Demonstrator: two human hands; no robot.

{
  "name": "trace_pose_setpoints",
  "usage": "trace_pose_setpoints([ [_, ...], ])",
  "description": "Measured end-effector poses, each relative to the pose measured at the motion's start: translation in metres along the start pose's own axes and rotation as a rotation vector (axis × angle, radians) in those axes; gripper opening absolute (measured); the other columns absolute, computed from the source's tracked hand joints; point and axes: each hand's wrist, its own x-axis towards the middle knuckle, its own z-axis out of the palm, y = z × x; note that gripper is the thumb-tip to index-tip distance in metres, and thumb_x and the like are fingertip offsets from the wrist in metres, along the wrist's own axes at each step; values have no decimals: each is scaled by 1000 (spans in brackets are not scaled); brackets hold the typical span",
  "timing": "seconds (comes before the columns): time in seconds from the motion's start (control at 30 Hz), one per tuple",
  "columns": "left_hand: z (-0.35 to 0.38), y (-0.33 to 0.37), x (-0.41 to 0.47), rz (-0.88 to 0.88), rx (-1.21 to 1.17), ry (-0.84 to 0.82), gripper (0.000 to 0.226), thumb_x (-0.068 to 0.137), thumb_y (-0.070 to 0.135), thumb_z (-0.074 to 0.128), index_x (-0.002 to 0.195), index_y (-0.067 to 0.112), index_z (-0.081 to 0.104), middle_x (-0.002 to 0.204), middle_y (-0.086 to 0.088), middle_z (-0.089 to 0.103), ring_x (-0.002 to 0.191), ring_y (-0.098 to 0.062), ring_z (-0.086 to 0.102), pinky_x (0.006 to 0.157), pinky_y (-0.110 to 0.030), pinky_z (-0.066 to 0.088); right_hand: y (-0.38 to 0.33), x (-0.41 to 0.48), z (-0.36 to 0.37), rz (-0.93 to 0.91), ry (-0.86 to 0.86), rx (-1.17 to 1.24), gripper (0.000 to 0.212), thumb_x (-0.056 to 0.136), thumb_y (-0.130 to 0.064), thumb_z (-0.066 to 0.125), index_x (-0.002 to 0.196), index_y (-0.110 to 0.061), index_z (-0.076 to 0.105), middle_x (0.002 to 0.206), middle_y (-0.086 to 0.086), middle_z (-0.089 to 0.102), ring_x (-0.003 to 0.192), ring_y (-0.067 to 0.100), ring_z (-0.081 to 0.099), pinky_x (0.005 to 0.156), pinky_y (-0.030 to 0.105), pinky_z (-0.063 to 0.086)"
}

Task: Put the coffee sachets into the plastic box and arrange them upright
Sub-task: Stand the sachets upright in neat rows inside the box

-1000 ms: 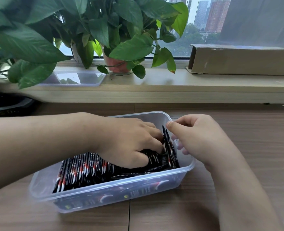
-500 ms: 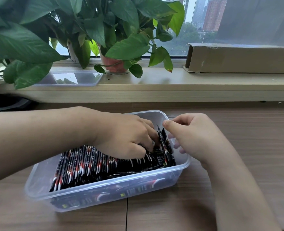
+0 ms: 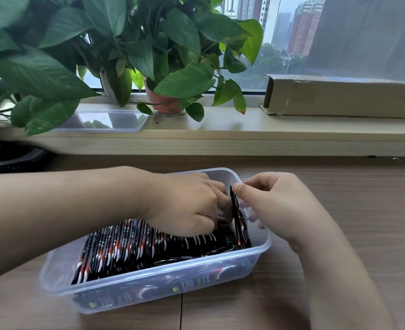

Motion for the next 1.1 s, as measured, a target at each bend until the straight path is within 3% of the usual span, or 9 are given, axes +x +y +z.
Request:
trace_pose_setpoints([
  [0.13,1,0,1,-27,-154,-32,49,81,33,31,74,7,72,109,1,61,103,-19,55,96,-42,44,2,2,-1,-27,34,12,17,78,-32,79,77,-16,74,67,2,72,53,12,62,57,30,47],
  [0.3,3,0,-4,-14,-142,57,37,81,18,42,96,12,76,111,5,64,103,-14,58,92,-36,47,3,3,-2,-41,25,11,16,77,-33,80,78,-19,73,72,1,73,59,12,63,61,29,48],
  [0.43,-2,-1,-7,-8,-127,173,30,83,10,51,103,15,74,102,4,72,99,-14,62,91,-37,50,4,4,-1,-34,20,8,16,78,-34,78,77,-19,73,71,0,74,56,11,62,59,30,49],
  [0.63,-5,-7,-5,-24,-29,241,15,98,20,50,107,20,62,88,3,70,84,-21,64,74,-39,50,5,6,-1,-33,13,12,18,79,-35,77,77,-17,74,71,2,74,56,12,61,60,33,52],
  [0.77,1,-12,-4,42,135,275,20,100,24,53,96,16,71,98,1,69,93,-21,60,79,-37,50,4,5,-1,-37,14,-2,17,80,-35,77,77,-18,74,72,2,74,57,12,61,62,34,53],
  [0.93,7,-5,-6,-11,156,385,17,98,24,57,91,15,69,97,-5,62,86,-22,60,71,-36,54,3,4,-1,-42,15,-1,17,80,-36,76,77,-19,74,72,2,74,60,12,62,63,35,53],
  [1.1,3,5,-14,-37,200,453,23,94,16,56,111,8,69,109,-7,66,97,-26,63,82,-39,53,2,2,-2,-41,9,10,20,80,-40,77,78,-19,75,71,1,74,59,11,62,64,36,54],
])
